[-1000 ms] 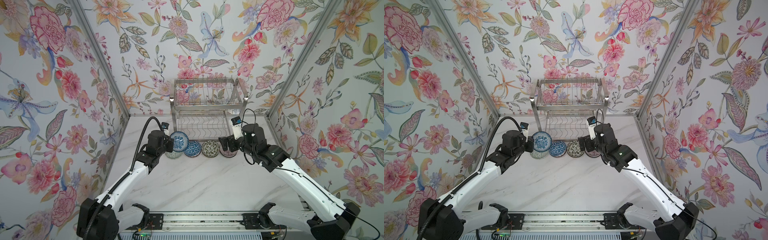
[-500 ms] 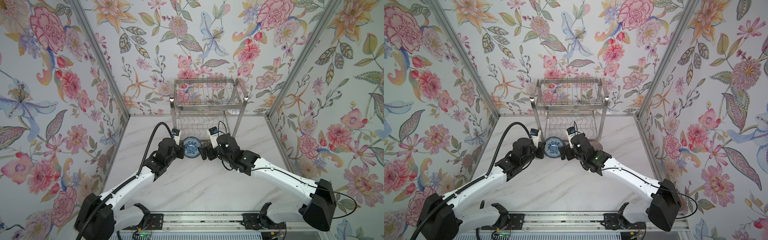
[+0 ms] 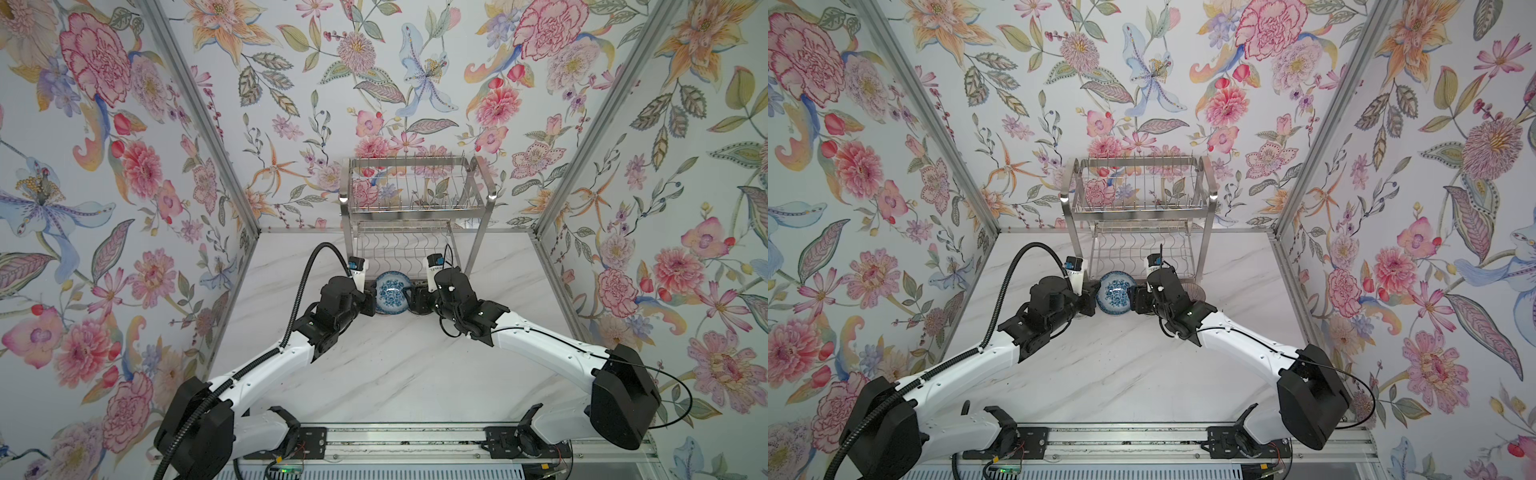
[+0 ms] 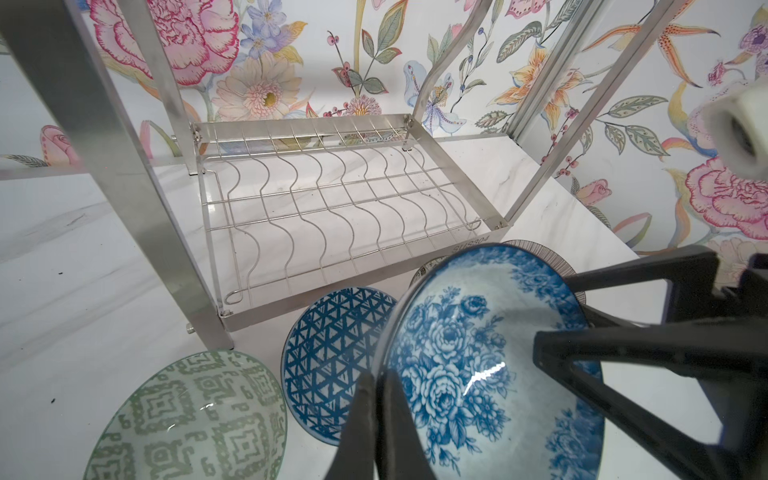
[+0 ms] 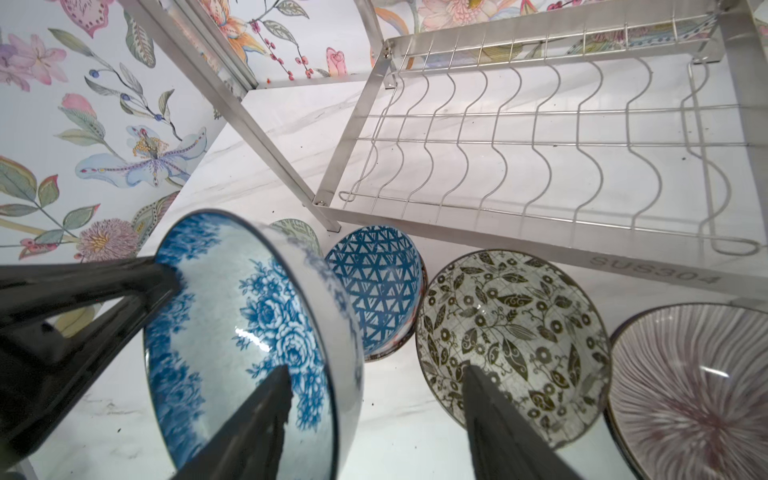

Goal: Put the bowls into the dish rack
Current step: 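Lift the blue floral bowl with the left gripper toward the approaching right gripper, then grasp the blue floral bowl rim with the right gripper and open the left gripper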

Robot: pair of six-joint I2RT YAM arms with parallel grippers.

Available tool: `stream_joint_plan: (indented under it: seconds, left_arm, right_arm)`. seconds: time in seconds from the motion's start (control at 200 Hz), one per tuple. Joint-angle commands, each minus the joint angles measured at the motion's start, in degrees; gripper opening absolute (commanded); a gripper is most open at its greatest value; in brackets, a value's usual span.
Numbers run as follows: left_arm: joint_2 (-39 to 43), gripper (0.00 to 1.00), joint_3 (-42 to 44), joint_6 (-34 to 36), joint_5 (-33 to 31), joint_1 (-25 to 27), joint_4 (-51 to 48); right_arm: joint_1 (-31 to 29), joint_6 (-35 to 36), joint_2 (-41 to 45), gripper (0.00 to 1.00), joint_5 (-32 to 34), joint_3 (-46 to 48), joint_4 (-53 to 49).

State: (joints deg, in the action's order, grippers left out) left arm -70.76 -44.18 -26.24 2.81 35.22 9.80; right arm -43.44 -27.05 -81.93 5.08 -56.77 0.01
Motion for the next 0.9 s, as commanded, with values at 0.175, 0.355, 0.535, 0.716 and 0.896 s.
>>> stream_joint_plan:
  seconds: [0.175,0.355,0.535,0.716,0.896]
  left_arm:
    - [0.29,0.0,0.63,-1.35,2.29,0.72,6.1]
    - [-0.43,0.0,0.43,-1.25,2.77,0.79,6.41]
    - [-0.02,0.0,-0.16,-0.5,1.55,0.81,4.05]
    - [3.09,0.63,-7.7,7.53,-3.47,-0.48,-11.88]
    - [4.1,0.99,-18.62,12.83,-3.17,-4.95,-28.84]
  right_arm:
    - [0.2,-3.57,-3.93,0.39,-3.92,-1.36,2.88]
    - [0.2,-4.08,-5.08,0.13,-4.0,-2.36,2.68]
    - [0.13,-2.86,-3.96,0.0,-2.03,-2.56,1.62]
    - [0.91,2.56,-1.56,0.0,2.24,-3.13,-1.12]
    - [1.81,11.49,-0.5,0.0,10.81,-5.26,-4.07]
